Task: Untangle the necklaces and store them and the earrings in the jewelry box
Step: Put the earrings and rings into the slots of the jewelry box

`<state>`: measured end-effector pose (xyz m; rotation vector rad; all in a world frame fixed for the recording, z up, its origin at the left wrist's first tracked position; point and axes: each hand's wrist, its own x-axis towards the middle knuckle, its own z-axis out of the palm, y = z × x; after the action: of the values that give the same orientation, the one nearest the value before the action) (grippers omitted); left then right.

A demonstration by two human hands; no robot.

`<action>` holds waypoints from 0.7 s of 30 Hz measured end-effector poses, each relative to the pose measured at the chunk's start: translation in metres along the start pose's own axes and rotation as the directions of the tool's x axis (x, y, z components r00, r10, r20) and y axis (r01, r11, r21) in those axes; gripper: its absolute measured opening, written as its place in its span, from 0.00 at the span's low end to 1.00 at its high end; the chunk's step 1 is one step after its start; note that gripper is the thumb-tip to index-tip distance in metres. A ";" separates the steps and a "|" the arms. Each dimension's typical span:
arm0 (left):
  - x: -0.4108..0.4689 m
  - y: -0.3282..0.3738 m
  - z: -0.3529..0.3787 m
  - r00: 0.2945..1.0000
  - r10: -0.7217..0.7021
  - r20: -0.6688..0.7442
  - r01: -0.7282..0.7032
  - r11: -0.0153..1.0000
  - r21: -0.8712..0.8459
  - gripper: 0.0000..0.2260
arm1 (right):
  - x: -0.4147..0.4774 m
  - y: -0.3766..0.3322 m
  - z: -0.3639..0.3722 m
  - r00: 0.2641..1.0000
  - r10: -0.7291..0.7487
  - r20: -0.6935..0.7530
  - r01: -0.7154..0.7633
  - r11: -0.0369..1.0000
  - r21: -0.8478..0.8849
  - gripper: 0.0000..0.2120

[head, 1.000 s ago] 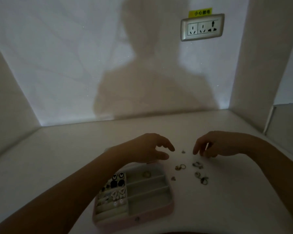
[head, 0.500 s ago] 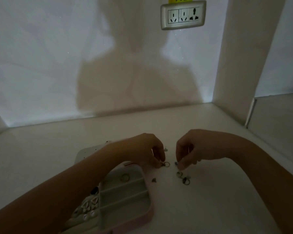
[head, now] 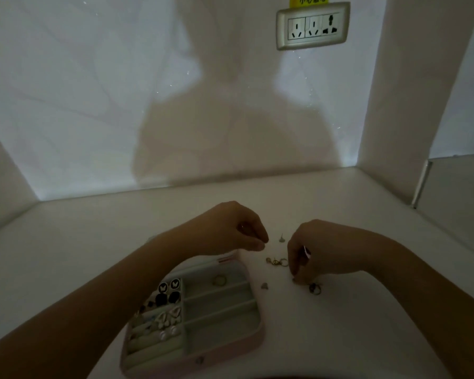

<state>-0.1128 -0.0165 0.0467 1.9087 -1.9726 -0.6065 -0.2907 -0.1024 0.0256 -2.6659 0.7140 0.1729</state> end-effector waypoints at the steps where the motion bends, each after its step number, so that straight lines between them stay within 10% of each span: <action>1: -0.005 0.000 -0.002 1.000 -0.006 -0.020 0.006 1.000 -0.022 0.04 | 0.000 -0.001 0.001 1.000 -0.012 -0.008 0.011 1.000 -0.017 0.05; 21: -0.086 0.000 -0.016 0.960 -0.091 -0.265 0.012 0.958 -0.285 0.06 | 0.000 -0.067 -0.018 0.924 -0.269 -0.273 0.333 0.916 0.225 0.06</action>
<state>-0.1006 0.0679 0.0659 1.7657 -1.5764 -0.5651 -0.2566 -0.0560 0.0639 -2.5127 0.3477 -0.3099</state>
